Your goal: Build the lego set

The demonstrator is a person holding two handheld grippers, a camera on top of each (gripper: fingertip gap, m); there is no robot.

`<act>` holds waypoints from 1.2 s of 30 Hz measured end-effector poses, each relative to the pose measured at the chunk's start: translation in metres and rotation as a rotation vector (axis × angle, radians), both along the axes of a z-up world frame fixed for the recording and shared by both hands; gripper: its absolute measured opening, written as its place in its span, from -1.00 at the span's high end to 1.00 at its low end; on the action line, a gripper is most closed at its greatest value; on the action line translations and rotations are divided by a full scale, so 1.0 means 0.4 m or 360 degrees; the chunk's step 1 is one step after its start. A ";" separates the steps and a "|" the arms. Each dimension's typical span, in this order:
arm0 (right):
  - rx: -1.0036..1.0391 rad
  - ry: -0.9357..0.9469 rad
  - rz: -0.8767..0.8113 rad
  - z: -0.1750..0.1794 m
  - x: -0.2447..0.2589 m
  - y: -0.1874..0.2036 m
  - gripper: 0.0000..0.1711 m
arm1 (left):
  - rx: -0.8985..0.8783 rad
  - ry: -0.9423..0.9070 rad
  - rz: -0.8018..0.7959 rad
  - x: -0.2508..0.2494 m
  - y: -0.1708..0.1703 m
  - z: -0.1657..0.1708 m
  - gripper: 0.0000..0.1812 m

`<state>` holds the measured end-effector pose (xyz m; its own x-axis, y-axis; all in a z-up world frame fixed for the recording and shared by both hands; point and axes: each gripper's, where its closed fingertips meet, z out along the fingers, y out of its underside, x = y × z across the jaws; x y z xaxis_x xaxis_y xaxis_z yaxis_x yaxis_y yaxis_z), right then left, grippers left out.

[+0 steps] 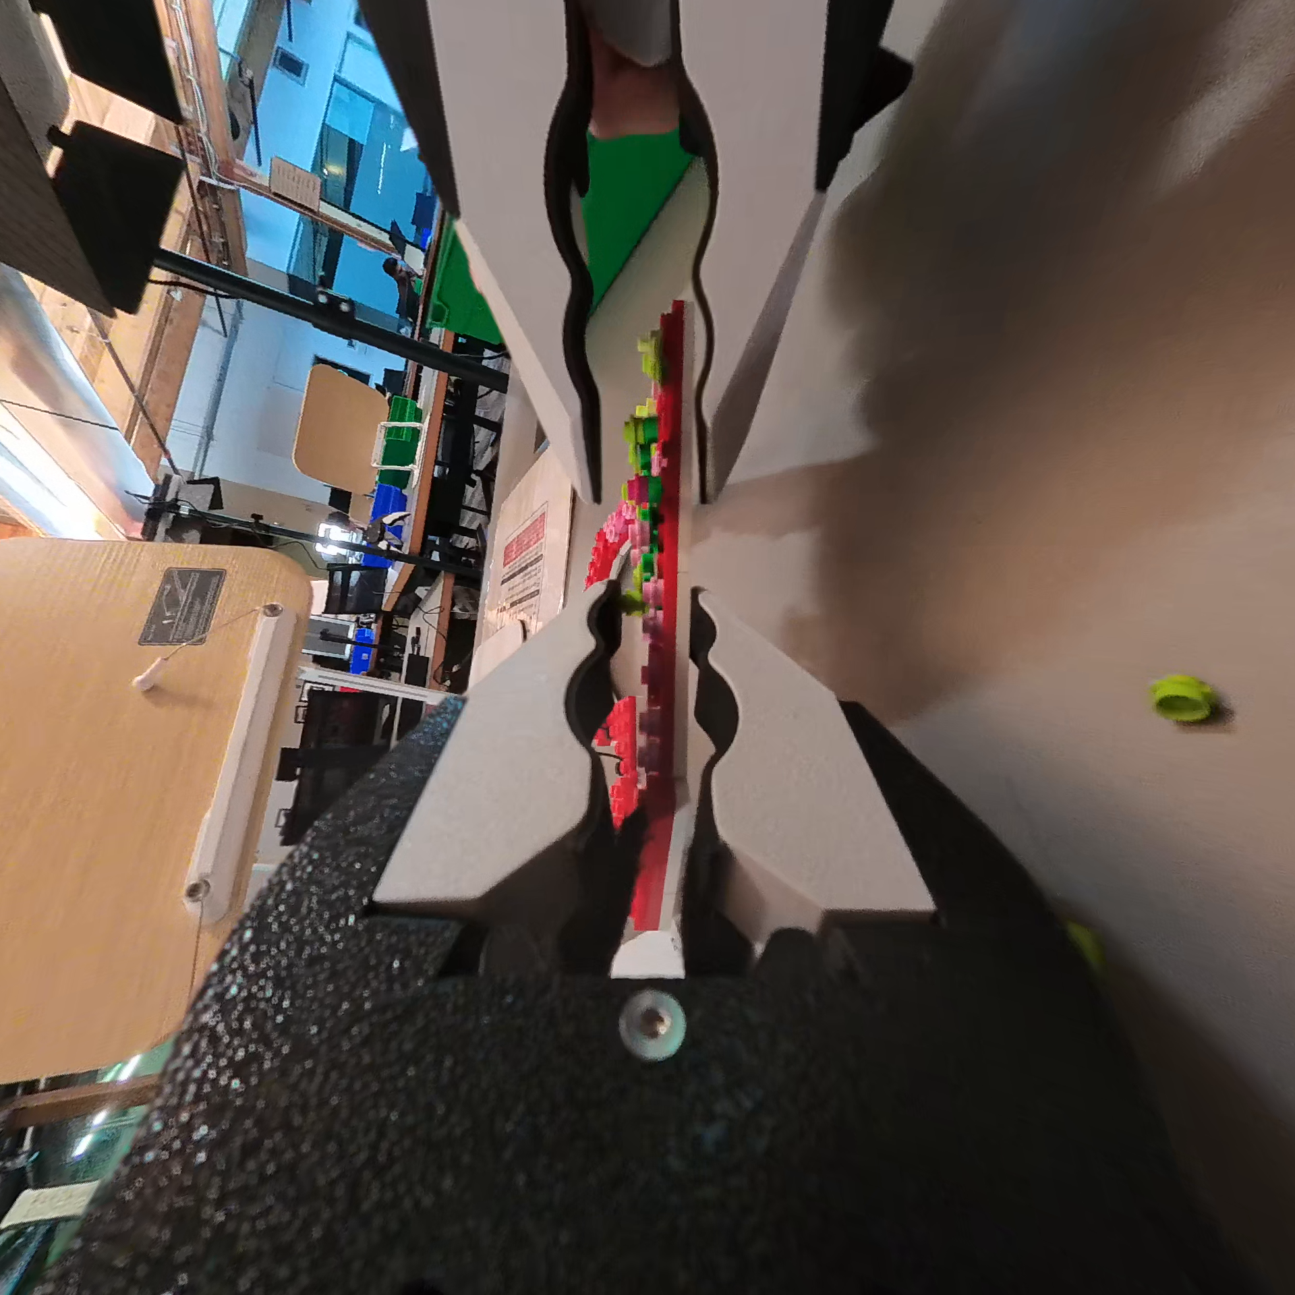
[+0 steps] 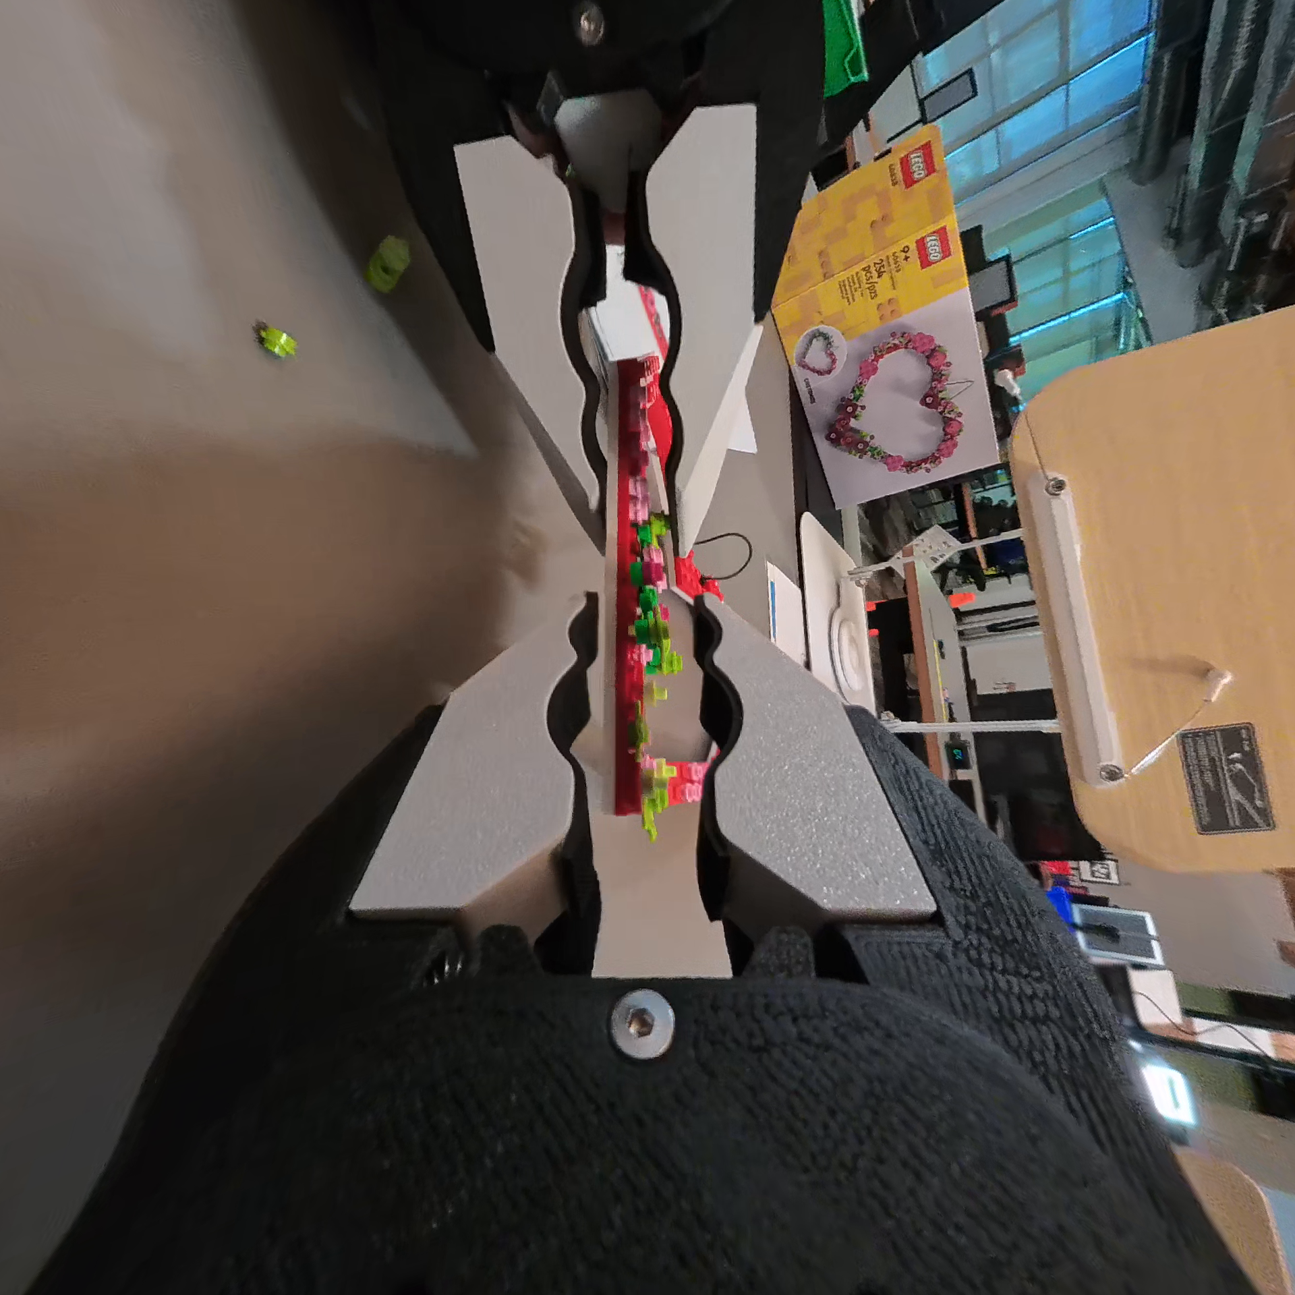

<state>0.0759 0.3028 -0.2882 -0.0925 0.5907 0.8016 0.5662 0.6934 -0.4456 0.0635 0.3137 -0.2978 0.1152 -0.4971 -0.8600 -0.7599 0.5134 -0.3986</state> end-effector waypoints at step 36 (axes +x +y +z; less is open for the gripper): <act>-0.0110 -0.0013 0.0017 -0.004 -0.036 0.003 0.85 | -0.0165 -0.0069 -0.0011 0.003 0.006 0.003 0.82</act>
